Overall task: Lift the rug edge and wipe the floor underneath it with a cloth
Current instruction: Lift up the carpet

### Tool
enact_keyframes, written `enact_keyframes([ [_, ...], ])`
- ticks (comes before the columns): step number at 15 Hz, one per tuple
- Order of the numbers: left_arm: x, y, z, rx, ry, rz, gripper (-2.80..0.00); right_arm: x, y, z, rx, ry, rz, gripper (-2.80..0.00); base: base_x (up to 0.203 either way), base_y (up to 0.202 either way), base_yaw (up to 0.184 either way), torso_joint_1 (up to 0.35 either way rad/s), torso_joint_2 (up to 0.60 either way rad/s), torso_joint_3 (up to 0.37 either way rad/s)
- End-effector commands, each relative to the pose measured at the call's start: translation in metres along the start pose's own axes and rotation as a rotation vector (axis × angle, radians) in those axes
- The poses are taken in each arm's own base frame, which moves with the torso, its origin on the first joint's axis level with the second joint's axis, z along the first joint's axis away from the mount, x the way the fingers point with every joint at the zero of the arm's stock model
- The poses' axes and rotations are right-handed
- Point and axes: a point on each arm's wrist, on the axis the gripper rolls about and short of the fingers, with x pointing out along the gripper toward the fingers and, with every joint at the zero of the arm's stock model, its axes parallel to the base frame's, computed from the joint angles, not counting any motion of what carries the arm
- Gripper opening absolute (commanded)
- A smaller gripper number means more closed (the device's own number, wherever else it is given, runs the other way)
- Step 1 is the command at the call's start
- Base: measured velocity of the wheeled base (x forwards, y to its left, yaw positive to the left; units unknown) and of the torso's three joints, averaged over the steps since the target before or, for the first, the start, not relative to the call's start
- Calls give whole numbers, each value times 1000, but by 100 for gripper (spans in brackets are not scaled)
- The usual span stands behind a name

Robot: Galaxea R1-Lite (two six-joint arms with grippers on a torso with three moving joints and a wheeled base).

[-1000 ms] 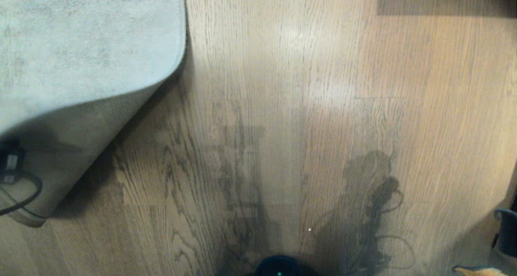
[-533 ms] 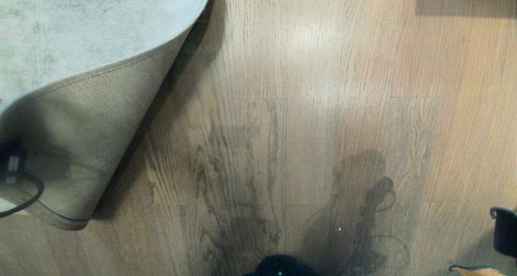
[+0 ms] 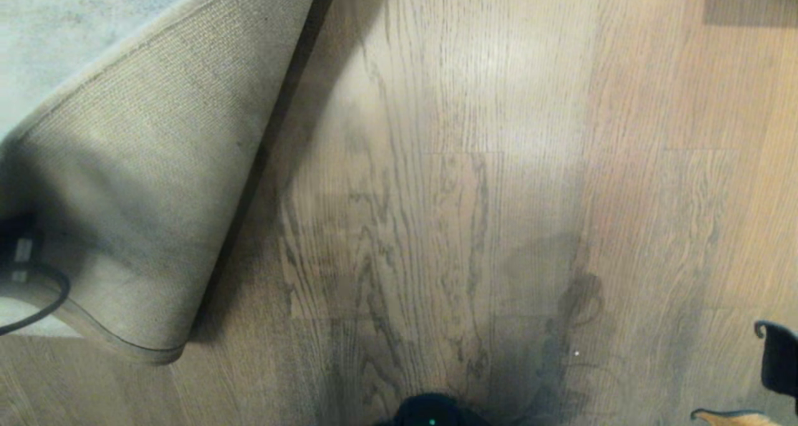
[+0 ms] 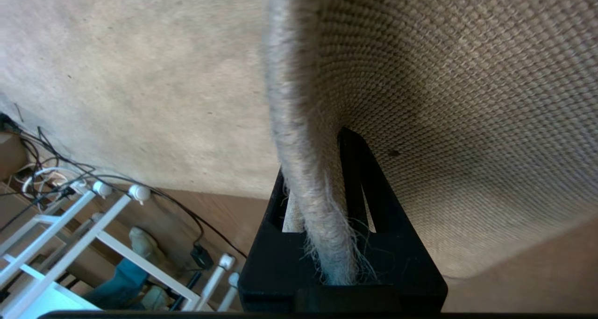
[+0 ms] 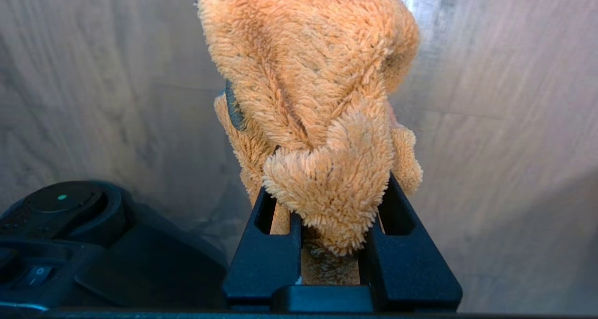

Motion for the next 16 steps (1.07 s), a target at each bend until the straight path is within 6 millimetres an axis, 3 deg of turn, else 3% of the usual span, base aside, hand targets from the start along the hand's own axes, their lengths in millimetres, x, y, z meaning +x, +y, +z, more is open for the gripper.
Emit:
enact_keyframes([
  [1,0,0,0,2,1,5,-280,0,0,0,-1,2,2,-280,0,194,-4,2,2,2],
  [5,-1,0,-1,1,2,6,-280,0,0,0,-1,2,2,-280,0,145,-2,1,1,1],
  [16,-1,-7,-9,7,22,-25,-280,0,0,0,-1,2,2,-280,0,0,0,0,0,0],
])
